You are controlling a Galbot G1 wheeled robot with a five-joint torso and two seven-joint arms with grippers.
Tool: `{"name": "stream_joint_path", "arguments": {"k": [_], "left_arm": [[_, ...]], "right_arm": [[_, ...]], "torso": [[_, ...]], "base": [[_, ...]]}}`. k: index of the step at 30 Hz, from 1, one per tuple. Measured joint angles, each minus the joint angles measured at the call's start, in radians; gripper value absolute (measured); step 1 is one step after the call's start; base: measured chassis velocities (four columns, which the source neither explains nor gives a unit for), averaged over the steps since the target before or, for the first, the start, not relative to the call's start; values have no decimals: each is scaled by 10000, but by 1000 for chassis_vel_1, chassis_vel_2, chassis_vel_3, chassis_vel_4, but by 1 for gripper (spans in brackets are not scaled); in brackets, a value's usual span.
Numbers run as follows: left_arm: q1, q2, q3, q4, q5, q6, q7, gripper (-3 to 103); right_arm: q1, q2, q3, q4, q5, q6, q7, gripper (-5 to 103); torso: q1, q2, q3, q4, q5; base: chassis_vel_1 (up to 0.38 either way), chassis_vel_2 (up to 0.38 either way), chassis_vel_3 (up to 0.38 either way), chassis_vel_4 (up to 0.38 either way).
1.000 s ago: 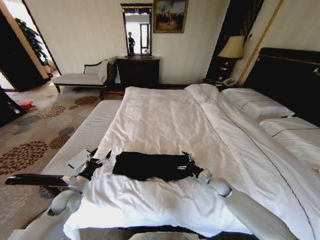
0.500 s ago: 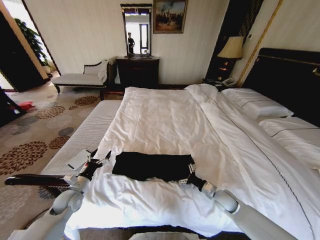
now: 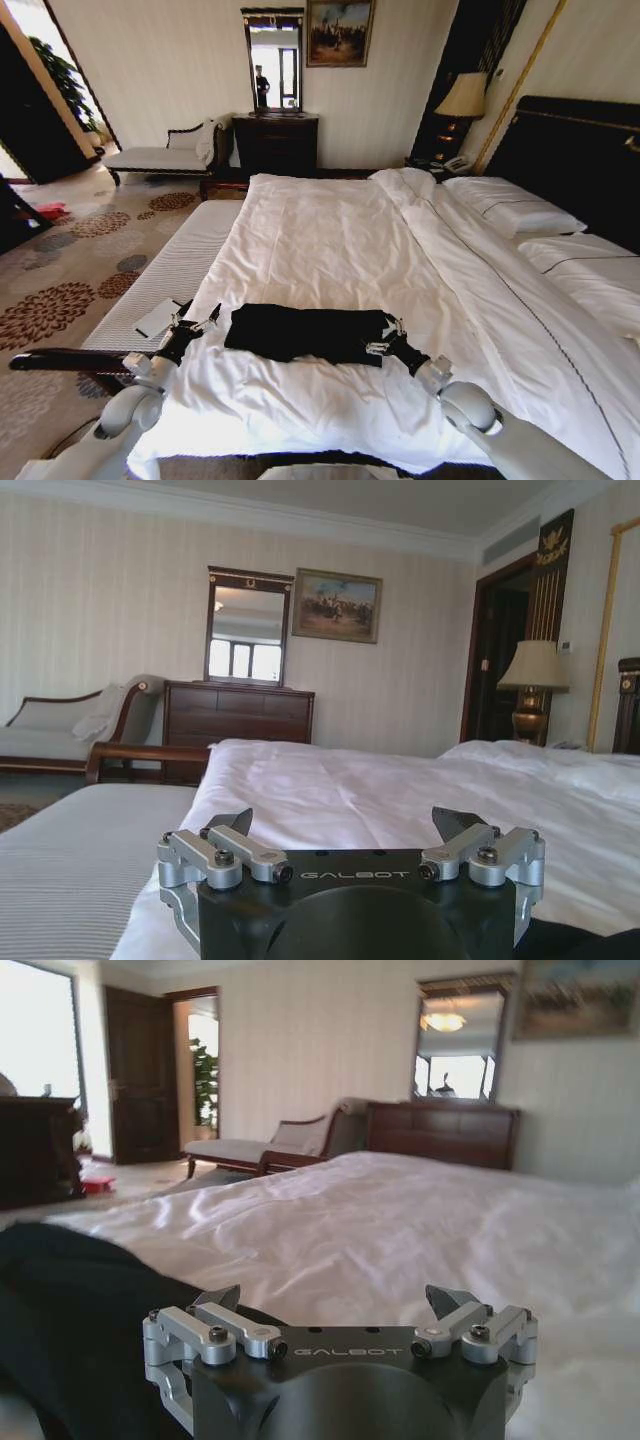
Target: Fold the clothes on the bed.
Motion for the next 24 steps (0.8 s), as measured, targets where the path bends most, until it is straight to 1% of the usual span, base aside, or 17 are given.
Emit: {"name": "stream_joint_path", "arguments": {"k": [1, 3, 4, 5, 7, 9, 10, 14, 15, 18, 20, 24], "left_arm": [[0, 0, 0, 0, 0, 0, 0, 100], [333, -50, -227, -199, 319, -59, -146, 100], [676, -101, -478, -382, 480, -112, -264, 100], [676, -101, -478, -382, 480, -112, -264, 100], [1321, -214, -895, -623, 674, -241, -300, 100], [1925, -337, -1284, -782, 842, -418, -279, 100], [1925, -337, -1284, -782, 842, -418, -279, 100], [3043, -613, -1895, -1132, 849, -755, -106, 100], [3043, -613, -1895, -1132, 849, -755, -106, 100], [3726, -878, -2227, -1341, 883, -1057, 53, 100], [3946, -1051, -2341, -1361, 1027, -1294, 112, 100], [4088, -1231, -2373, -1387, 1103, -1464, 141, 100]], "right_arm": [[0, 0, 0, 0, 0, 0, 0, 100], [-223, 56, 330, 423, 1337, -687, 105, 100], [-433, 109, 646, 697, 2280, -1257, 121, 100], [-433, 109, 646, 697, 2280, -1257, 121, 100], [-725, 167, 1128, 960, 3485, -2017, -35, 100], [-877, 192, 1441, 1059, 4446, -2551, -255, 100], [-877, 192, 1441, 1059, 4446, -2551, -255, 100], [-894, 208, 1759, 965, 5855, -3367, -645, 100], [-894, 208, 1759, 965, 5855, -3367, -645, 100], [-708, 249, 1714, 571, 6292, -3730, -792, 100], [-558, 272, 1579, 270, 6299, -3779, -856, 100], [-353, 277, 1429, -135, 6251, -3772, -891, 100]], "torso": [[0, 0, 0, 0, 0], [0, 0, 0, 1, -2], [0, 0, 1, 0, -1], [0, 0, 1, 0, -1], [-1, 0, 1, -1, -1], [-1, 0, 1, 0, 1], [-1, 0, 1, 0, 1], [0, 0, 0, 1, -1], [0, 0, 0, 1, -1], [-1, 0, 0, 1, 1], [-1, 0, 0, 1, 3], [-1, 0, 1, 1, 0]], "base": [[0, 0, 0, 0], [0, 0, 0, 0], [0, 0, 0, 0], [0, 0, 0, 0], [0, 0, 0, 0], [0, 0, 0, 0], [0, 0, 0, 0], [0, 0, 0, 0], [0, 0, 0, 0], [0, 0, 0, 0], [0, 0, 0, 0], [0, 0, 0, 0]]}}
